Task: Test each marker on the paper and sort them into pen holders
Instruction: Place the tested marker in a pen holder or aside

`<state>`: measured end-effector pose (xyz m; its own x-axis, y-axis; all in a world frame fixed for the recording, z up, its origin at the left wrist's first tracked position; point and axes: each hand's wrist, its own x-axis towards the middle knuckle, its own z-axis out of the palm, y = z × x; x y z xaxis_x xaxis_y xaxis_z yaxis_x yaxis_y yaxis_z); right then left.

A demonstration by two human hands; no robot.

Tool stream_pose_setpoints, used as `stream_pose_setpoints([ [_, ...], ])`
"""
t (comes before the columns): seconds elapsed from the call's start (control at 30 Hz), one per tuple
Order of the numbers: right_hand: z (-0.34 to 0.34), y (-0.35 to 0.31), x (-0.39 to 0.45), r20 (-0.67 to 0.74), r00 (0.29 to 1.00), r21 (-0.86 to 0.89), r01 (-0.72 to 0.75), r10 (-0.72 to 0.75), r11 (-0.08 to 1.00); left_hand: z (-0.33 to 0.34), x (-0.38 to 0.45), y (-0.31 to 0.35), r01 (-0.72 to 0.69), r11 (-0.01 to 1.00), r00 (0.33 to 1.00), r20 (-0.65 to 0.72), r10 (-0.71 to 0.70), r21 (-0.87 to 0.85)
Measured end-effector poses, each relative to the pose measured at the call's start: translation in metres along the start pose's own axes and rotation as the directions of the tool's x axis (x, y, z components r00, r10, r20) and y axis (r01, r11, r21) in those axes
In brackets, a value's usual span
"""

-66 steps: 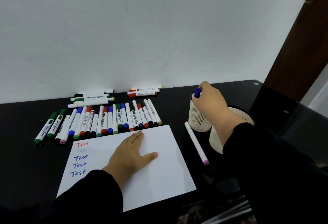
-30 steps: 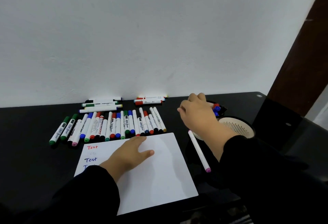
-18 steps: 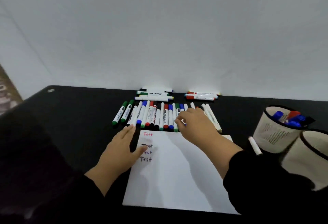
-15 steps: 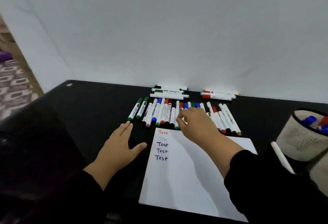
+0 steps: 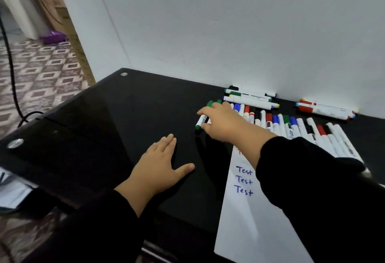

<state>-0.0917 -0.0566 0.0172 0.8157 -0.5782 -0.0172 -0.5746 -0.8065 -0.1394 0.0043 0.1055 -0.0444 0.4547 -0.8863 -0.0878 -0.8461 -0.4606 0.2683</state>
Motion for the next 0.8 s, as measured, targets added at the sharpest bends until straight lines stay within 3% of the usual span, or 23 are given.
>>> stream_pose_setpoints([
  [0.2, 0.014, -0.008, 0.025, 0.121, 0.992, -0.269, 0.076, -0.044, 0.96, 0.001, 0.0, -0.002, -0.017, 1.0, 1.0, -0.022, 0.017, 0.005],
  [0.5, 0.026, -0.001, 0.018, -0.084, 0.95, -0.317, 0.262, -0.302, 0.911, 0.005, 0.003, -0.005, -0.011, 1.0, 1.0, -0.009, 0.011, 0.01],
  [0.67, 0.019, 0.004, -0.008, -0.297, 0.926, -0.082, 0.219, -0.234, 0.972, 0.003, 0.001, -0.003, 0.009, 1.0, 1.0, 0.018, -0.009, 0.007],
  [0.8, 0.013, 0.006, -0.047, -0.406, 0.913, 0.334, 0.099, 0.048, 0.938, -0.003, -0.002, 0.002, 0.019, 1.0, 0.998, 0.055, -0.019, 0.007],
])
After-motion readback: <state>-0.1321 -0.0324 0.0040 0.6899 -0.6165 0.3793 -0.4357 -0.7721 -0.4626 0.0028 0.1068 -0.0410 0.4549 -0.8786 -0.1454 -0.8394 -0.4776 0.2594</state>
